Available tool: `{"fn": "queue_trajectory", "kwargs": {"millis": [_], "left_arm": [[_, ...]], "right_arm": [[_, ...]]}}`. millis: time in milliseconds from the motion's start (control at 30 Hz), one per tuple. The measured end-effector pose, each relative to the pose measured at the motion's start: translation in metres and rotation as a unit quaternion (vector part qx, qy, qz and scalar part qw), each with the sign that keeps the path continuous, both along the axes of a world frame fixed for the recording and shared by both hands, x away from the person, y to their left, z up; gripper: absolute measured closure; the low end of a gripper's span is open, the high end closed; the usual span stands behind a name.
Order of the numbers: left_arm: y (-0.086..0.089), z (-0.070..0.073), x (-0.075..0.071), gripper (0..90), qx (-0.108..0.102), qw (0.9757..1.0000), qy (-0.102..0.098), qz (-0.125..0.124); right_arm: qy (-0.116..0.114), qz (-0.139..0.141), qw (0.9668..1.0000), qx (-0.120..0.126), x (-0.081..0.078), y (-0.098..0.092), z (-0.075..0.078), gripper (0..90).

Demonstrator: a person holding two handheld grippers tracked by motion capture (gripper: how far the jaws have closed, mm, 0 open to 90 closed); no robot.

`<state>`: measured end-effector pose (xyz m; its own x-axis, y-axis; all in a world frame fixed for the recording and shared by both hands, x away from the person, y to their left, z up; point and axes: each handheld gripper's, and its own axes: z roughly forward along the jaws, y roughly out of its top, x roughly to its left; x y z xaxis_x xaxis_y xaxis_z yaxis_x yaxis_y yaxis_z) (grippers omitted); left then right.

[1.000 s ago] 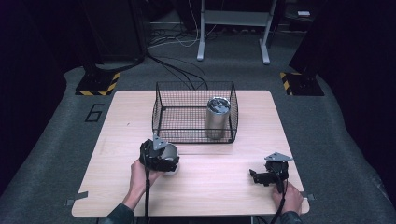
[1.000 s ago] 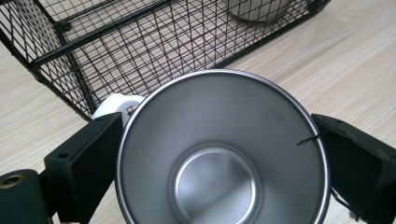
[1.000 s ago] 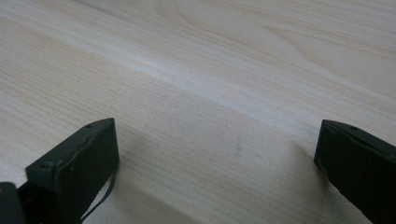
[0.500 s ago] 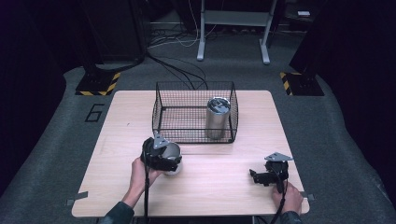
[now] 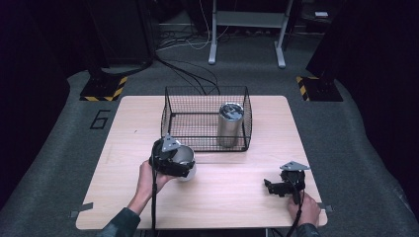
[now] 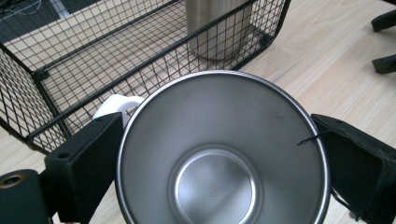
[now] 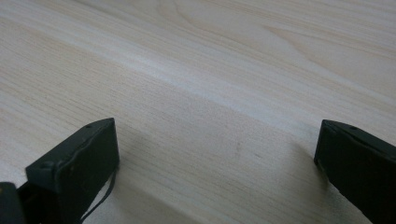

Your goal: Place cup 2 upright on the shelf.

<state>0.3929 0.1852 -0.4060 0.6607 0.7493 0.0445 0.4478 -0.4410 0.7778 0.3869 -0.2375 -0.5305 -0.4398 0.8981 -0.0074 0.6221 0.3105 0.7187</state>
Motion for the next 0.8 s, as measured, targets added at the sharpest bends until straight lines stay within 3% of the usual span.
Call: {"fn": "queue_trajectory", "kwargs": {"millis": [233,400,800], "left_arm": [[-0.001,0.015,-0.002,6.5,-0.013,0.9999,-0.004,-0.009],[-0.004,0.026,-0.003,6.5,-0.004,0.9998,-0.010,-0.018],[-0.004,0.046,0.006,6.5,-0.011,0.9996,-0.016,-0.021]], "right_arm": [[0.000,0.000,1.0000,0.000,0.000,0.000,0.000,0.0],[0.000,0.000,1.0000,0.000,0.000,0.000,0.000,0.0],[0.000,0.000,1.0000,0.000,0.000,0.000,0.000,0.0]]}}
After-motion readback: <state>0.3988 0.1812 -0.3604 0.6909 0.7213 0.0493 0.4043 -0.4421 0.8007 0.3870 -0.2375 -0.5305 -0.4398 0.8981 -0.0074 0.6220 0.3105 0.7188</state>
